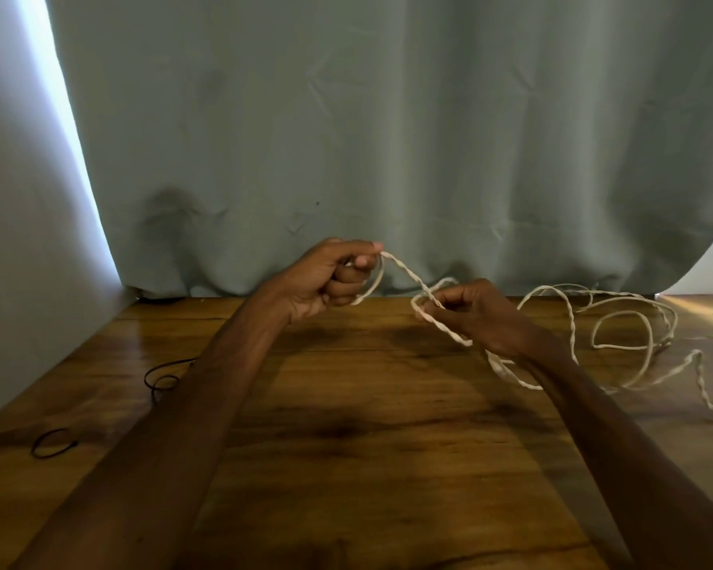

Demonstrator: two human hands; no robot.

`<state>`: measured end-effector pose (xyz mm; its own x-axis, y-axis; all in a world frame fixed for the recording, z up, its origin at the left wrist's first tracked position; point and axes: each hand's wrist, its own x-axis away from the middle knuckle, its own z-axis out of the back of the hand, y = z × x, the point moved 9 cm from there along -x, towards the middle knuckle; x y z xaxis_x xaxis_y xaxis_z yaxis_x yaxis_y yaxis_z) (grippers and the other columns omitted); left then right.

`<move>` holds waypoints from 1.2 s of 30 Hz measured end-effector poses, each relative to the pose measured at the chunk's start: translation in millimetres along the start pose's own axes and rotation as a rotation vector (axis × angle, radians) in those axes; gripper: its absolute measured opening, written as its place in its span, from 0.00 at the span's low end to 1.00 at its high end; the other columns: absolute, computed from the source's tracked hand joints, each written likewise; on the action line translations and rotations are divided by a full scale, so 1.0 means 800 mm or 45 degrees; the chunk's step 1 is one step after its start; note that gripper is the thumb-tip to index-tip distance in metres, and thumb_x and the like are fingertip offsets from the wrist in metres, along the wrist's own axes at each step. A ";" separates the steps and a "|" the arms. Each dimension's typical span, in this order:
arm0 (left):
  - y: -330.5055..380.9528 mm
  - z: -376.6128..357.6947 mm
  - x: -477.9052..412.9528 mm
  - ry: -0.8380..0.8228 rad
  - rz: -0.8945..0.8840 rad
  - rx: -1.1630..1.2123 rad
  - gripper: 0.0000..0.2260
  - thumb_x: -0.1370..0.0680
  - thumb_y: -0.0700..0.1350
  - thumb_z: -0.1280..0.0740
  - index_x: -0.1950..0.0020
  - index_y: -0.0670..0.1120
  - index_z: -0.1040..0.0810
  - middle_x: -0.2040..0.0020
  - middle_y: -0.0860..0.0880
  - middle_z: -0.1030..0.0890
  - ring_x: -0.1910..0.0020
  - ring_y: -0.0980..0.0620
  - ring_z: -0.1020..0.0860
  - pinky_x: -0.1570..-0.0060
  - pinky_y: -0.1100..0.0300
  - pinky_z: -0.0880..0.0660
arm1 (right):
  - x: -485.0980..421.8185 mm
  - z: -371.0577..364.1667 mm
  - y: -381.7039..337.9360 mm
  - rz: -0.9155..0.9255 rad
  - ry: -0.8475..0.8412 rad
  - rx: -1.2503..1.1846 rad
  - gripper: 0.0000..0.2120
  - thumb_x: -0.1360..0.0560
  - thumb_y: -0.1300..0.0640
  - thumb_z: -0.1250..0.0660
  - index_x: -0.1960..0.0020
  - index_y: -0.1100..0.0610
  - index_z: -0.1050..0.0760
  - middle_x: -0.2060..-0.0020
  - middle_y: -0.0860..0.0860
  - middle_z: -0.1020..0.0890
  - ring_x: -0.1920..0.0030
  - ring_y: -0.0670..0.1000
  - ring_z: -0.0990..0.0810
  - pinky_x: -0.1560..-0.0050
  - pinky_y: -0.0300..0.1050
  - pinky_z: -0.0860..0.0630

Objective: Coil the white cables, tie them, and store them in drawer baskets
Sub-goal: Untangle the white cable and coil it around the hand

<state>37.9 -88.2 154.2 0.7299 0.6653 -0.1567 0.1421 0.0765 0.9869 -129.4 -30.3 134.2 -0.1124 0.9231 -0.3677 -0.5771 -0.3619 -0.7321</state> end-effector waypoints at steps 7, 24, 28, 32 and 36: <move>-0.016 0.074 -0.005 0.379 -0.125 0.355 0.16 0.14 0.44 0.45 0.62 0.48 0.32 0.79 0.57 0.41 0.83 0.61 0.44 0.86 0.67 0.45 | 0.000 -0.013 0.009 -0.283 -0.050 -0.724 0.12 0.24 0.66 0.28 0.42 0.67 0.18 0.50 0.60 0.13 0.52 0.54 0.13 0.52 0.43 0.15; -0.062 0.181 0.020 0.932 -0.161 0.573 0.15 0.16 0.39 0.45 0.63 0.47 0.32 0.80 0.56 0.40 0.84 0.59 0.44 0.85 0.65 0.44 | -0.005 0.025 0.032 -0.481 0.112 -1.042 0.07 0.15 0.55 0.42 0.47 0.55 0.27 0.74 0.45 0.38 0.79 0.42 0.42 0.84 0.34 0.46; -0.044 0.160 0.019 0.920 -0.191 0.322 0.14 0.17 0.39 0.43 0.63 0.46 0.31 0.79 0.55 0.40 0.83 0.58 0.43 0.84 0.66 0.45 | 0.001 0.017 0.049 -0.563 0.214 -0.188 0.09 0.16 0.60 0.39 0.41 0.62 0.24 0.68 0.53 0.23 0.75 0.48 0.27 0.79 0.37 0.34; -0.015 0.115 0.016 0.837 -0.204 -0.120 0.15 0.16 0.42 0.39 0.63 0.46 0.28 0.77 0.54 0.37 0.80 0.57 0.42 0.80 0.66 0.45 | 0.000 0.023 0.045 -0.387 0.437 0.741 0.36 0.28 0.66 0.25 0.26 0.66 0.38 0.33 0.66 0.27 0.34 0.65 0.25 0.41 0.53 0.22; 0.007 0.053 0.002 0.662 -0.177 -0.395 0.15 0.17 0.44 0.36 0.64 0.45 0.26 0.77 0.52 0.36 0.80 0.55 0.40 0.78 0.66 0.44 | -0.007 -0.001 -0.006 -0.007 0.536 1.261 0.45 0.27 0.69 0.35 0.17 0.61 0.55 0.19 0.67 0.56 0.19 0.68 0.59 0.22 0.71 0.55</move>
<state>68.5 -117.9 157.8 0.2860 0.9025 -0.3221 -0.0457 0.3486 0.9362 -125.2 -34.2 139.2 0.0703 0.7371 -0.6721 -0.9965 0.0828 -0.0133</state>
